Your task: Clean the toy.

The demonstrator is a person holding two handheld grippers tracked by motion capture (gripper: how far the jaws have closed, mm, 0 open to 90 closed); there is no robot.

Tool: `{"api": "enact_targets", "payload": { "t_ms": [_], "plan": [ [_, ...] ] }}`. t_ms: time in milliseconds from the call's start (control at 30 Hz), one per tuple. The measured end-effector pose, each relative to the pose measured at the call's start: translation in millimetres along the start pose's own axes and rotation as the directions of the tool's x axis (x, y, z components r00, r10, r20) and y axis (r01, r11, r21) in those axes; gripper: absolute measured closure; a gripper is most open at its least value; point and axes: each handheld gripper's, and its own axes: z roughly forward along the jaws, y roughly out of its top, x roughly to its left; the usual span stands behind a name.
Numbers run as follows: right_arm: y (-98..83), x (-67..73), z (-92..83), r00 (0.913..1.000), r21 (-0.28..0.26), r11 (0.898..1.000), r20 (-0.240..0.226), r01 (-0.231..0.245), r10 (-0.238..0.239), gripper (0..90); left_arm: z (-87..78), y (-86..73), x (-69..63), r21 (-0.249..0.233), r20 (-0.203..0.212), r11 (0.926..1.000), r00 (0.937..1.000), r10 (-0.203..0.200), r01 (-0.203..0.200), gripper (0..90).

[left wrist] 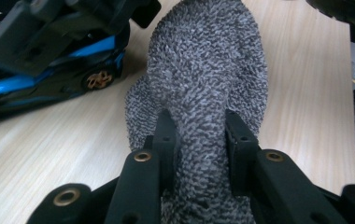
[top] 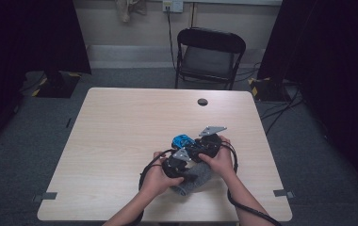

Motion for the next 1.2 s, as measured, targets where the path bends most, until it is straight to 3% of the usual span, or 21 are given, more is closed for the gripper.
{"api": "enact_targets", "payload": {
  "t_ms": [233, 400, 633, 1200],
  "plan": [
    [-0.4, -0.1, -0.1, 1.0000, -0.003, 1.000, 0.000, 0.003, -0.003, 44.4, 9.3, 6.3, 13.2, 0.005, -0.058, 0.9989, 0.9972, -0.046, 0.046, 70.7],
    [-0.4, 0.1, 0.0, 1.0000, -0.003, 1.000, 0.001, 0.003, -0.003, 44.4, 7.7, 1.3, 26.3, -0.029, -0.101, 0.9943, 0.9893, -0.105, 0.103, 70.6],
    [-0.4, 0.4, 0.0, 1.0000, -0.003, 1.000, 0.002, 0.002, -0.002, 44.4, 4.3, -1.9, 36.6, -0.053, -0.117, 0.9893, 0.9830, -0.141, 0.136, 70.6],
    [-1.0, 0.4, 0.0, 1.0000, -0.008, 1.000, 0.002, 0.001, -0.001, 44.4, -1.7, -5.6, 44.6, -0.068, -0.160, 0.9864, 0.9744, -0.159, 0.149, 70.6]
  ]
}}
